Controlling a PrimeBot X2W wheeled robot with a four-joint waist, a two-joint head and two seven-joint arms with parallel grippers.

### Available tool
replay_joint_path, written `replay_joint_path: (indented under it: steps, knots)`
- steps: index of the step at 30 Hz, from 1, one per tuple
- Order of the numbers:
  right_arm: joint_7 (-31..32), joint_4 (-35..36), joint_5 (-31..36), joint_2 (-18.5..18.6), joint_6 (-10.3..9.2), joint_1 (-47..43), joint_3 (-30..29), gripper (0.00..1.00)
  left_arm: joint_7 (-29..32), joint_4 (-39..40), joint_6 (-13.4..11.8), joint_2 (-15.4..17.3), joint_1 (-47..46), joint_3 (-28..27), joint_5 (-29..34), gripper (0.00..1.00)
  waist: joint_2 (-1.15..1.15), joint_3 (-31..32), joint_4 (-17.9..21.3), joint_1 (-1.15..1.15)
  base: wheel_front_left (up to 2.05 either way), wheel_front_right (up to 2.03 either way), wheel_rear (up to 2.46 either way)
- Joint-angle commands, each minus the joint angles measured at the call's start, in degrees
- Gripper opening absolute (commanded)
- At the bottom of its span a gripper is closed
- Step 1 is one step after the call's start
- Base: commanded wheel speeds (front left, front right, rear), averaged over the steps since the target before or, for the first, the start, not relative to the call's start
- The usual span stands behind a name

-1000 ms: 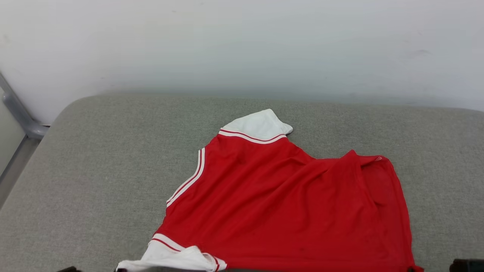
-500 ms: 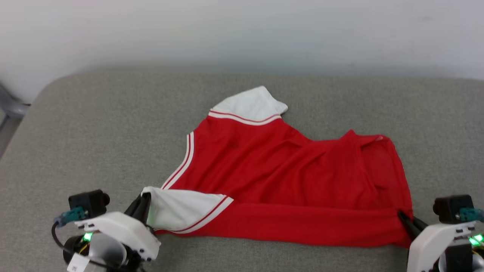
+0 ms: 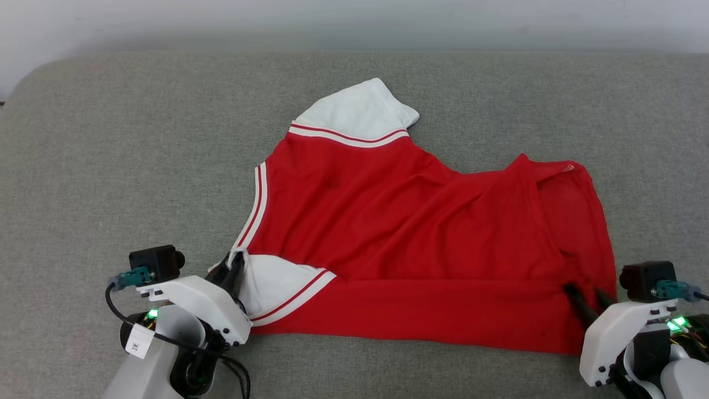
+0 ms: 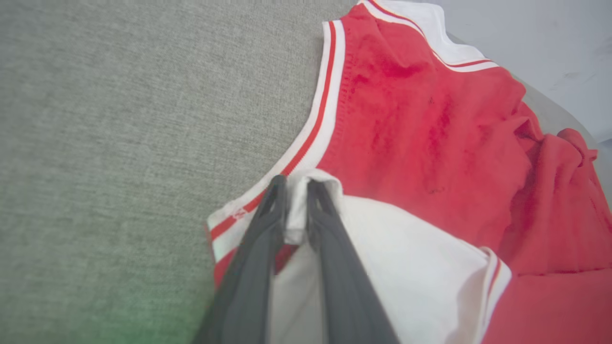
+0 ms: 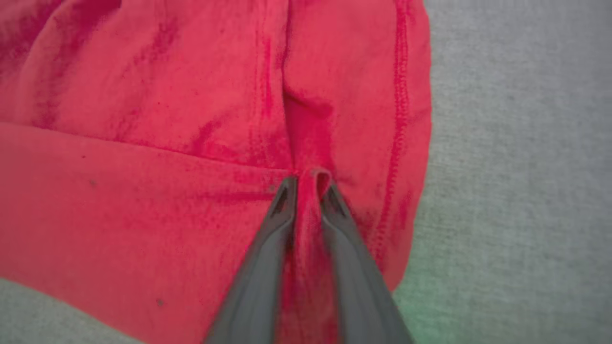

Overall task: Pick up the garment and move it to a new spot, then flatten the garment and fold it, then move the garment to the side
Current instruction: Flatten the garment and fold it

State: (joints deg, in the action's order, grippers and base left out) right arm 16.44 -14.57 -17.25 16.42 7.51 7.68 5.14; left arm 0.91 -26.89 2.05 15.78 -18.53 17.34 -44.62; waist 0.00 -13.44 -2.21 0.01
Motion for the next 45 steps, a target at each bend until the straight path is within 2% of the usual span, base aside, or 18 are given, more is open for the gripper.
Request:
replay_joint_path:
  steps: [1, 7, 12, 19, 24, 27, 34, 39, 40, 42, 45]
  knots:
    - [-2.26, -0.95, -0.29, -0.49, -0.04, 0.42, -0.11, 1.0, -0.83, -0.74, 0.32, -0.09, -0.55, -0.13, 0.03, 1.0, 0.0, 0.24, -0.14, -0.01, 0.0, 0.0, 0.0]
    - [-15.39, 0.59, 0.35, -2.48, -0.05, -1.59, -3.64, 1.0, -2.23, -1.04, -0.99, 1.48, 0.84, -0.51, 1.2, 1.0, 0.0, 3.33, -0.6, -0.01, 0.0, 0.0, 0.0]
    - [-20.31, 4.02, 2.88, -4.78, -0.04, -4.37, -6.42, 1.0, 1.38, 1.57, -2.31, 4.52, 2.84, -0.83, 0.73, 1.0, 0.0, 6.86, -0.41, -0.01, 0.0, 0.0, 0.0]
    - [-20.28, 11.62, 5.44, -8.91, -0.04, -9.16, -8.8, 1.0, 15.27, 9.65, -4.32, 9.79, 5.57, -1.06, -3.14, 1.0, 0.0, 9.51, 0.36, -0.01, 0.0, 0.0, 0.0]
    - [-18.88, 16.22, 6.08, -10.5, -0.04, -11.01, -8.47, 1.0, 27.07, 15.16, -6.41, 13.13, 7.89, -1.35, -7.93, 1.0, 0.0, 8.84, 2.06, -0.01, 0.0, 0.0, 0.0]
    - [-18.02, 17.49, 6.13, -11.05, -0.04, -11.37, -8.48, 1.0, 31.55, 17.32, -8.12, 14.42, 9.12, -1.55, -9.73, 1.0, 0.0, 7.89, 3.14, -0.01, 0.0, 0.0, 0.0]
    - [-17.11, 18.26, 5.62, -11.71, -0.04, -10.28, -8.25, 1.0, 35.51, 16.51, -10.58, 14.69, 10.03, -0.67, -10.66, 1.0, 0.0, 5.01, 4.94, -0.01, 0.0, 0.0, 0.0]
    - [-15.78, 17.73, 4.69, -11.64, -0.04, -9.68, -8.99, 1.0, 39.36, 13.41, -10.34, 12.86, 10.0, 2.27, -11.68, 1.0, 0.0, 3.15, 5.83, -0.01, 0.0, 0.0, 0.0]
    - [-15.31, 17.66, 4.24, -11.42, -0.03, -9.62, -9.3, 1.0, 39.92, 12.82, -10.07, 12.32, 9.99, 2.89, -11.82, 0.49, 0.0, 3.08, 5.91, -0.01, 0.0, 0.0, 0.0]
    - [-12.85, 16.99, 3.26, -10.78, -0.04, -9.99, -10.03, 1.0, 39.31, 12.44, -9.26, 11.06, 9.8, 3.18, -12.28, 0.0, 0.0, 3.09, 5.96, -0.01, 0.0, 0.0, 0.0]
    - [-6.25, 16.02, 1.52, -9.36, -0.03, -11.38, -11.08, 1.0, 37.76, 12.17, -8.43, 11.04, 9.44, 3.34, -11.43, 0.0, 0.0, 3.79, 5.8, -0.01, 0.0, 0.0, 0.0]
